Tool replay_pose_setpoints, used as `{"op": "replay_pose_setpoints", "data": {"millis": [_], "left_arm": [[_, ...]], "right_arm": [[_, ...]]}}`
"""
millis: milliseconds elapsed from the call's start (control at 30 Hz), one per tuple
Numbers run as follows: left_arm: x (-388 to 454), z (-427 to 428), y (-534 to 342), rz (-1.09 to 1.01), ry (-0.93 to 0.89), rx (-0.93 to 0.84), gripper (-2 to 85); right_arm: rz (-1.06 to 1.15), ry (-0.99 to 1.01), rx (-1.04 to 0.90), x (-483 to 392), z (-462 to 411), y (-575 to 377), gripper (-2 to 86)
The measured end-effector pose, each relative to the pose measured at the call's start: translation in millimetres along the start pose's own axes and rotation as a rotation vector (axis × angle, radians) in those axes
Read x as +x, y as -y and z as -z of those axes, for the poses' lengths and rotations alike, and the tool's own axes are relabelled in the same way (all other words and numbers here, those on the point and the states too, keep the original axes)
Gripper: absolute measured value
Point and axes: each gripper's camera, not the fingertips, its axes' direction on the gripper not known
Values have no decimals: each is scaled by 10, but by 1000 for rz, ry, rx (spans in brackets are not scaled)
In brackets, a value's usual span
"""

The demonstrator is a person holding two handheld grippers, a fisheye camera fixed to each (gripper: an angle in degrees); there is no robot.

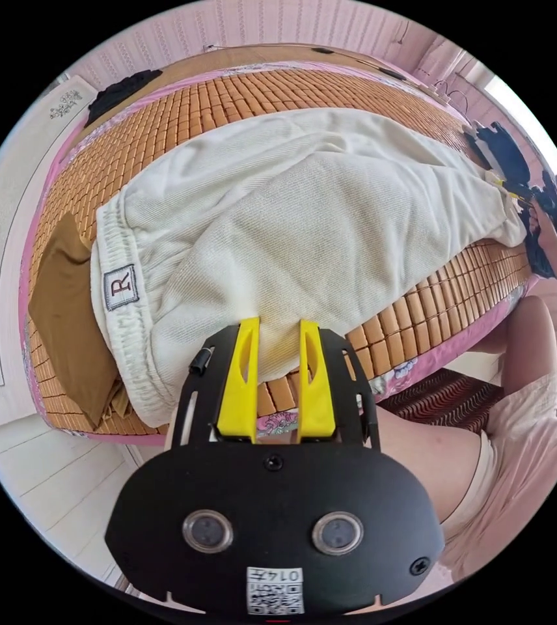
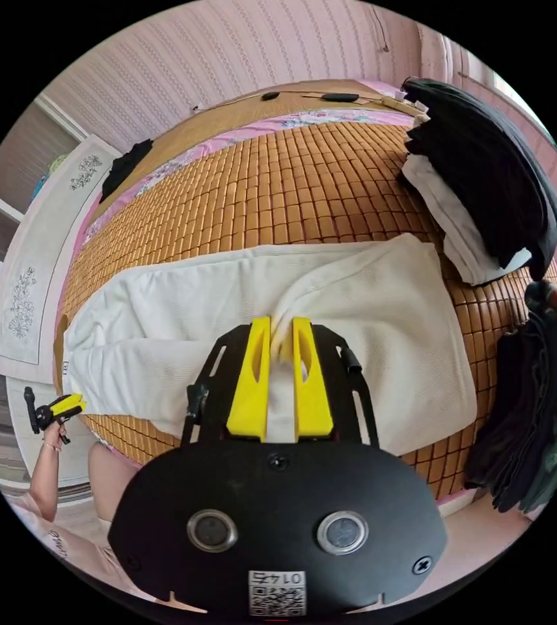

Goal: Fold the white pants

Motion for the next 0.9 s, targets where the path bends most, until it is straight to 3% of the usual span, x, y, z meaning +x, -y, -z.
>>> {"op": "replay_pose_setpoints", "data": {"millis": [100, 200, 300, 400, 533, 733, 900], "left_arm": [[20, 30, 18, -87, 3, -4, 7], [58, 192, -125, -176, 98, 60, -6], [-75, 520, -481, -119, 77, 136, -8], [-179, 597, -893, -92, 57, 91, -7], [-589, 493, -1279, 123, -55, 106, 13], [-1253, 676, -1696, 423, -77, 259, 69], [-1678, 478, -1922, 672, -203, 418, 108]], "right_arm": [[47, 44, 165, -6, 672, -451, 35], [16, 94, 200, -4, 1162, -1147, 31], [-59, 33, 28, -51, 1186, -1701, 36], [-42, -14, -161, -161, 1019, -1905, 54], [17, -149, -156, -292, 1101, -1747, 57], [222, -334, 66, -833, 1308, -1218, 66], [529, -45, 19, -1935, 419, -360, 123]]}}
